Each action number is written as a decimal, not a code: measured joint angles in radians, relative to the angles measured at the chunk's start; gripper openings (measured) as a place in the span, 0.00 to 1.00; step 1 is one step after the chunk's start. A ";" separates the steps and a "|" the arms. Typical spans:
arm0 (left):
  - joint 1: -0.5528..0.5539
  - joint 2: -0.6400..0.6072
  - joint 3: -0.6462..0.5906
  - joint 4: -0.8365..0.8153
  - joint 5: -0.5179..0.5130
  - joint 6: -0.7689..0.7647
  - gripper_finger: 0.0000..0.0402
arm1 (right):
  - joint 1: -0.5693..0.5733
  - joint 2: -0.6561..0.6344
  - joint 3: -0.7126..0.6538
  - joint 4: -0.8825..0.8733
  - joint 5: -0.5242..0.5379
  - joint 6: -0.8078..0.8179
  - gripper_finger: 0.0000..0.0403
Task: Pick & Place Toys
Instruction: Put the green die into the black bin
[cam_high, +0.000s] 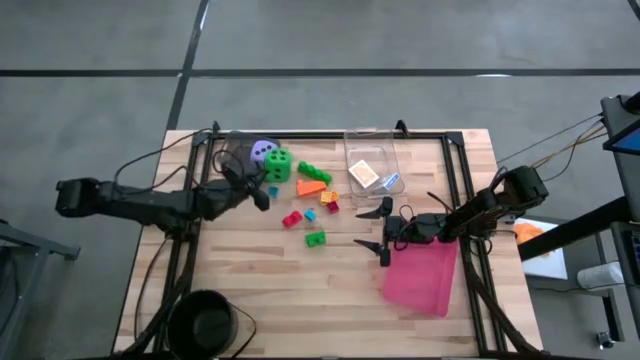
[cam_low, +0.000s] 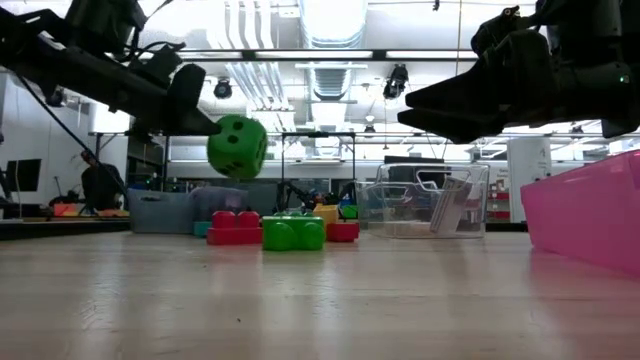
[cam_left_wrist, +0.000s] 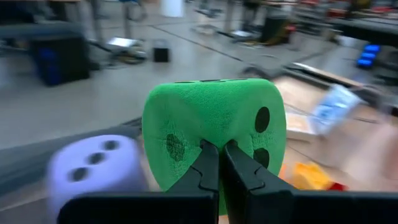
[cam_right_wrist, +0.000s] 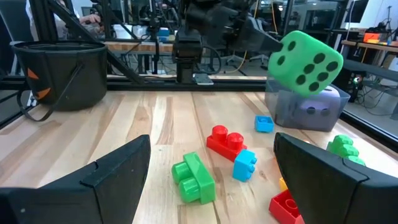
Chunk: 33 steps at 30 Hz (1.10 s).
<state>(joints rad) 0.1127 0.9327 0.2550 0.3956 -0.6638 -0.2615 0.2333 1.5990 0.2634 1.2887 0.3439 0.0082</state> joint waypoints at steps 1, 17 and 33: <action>0.000 -0.009 0.001 -0.011 -0.031 0.000 0.00 | 0.000 0.000 0.000 0.000 0.000 0.000 0.84; 0.000 -0.120 0.001 -0.194 -0.463 0.065 0.00 | 0.000 0.000 0.000 -0.003 0.000 0.007 0.84; 0.085 -0.120 0.001 -0.367 -0.454 0.001 0.00 | 0.000 0.000 0.000 -0.003 0.000 0.007 0.84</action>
<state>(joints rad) 0.1979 0.8131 0.2562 0.0288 -1.1183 -0.2610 0.2329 1.5990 0.2634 1.2858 0.3439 0.0154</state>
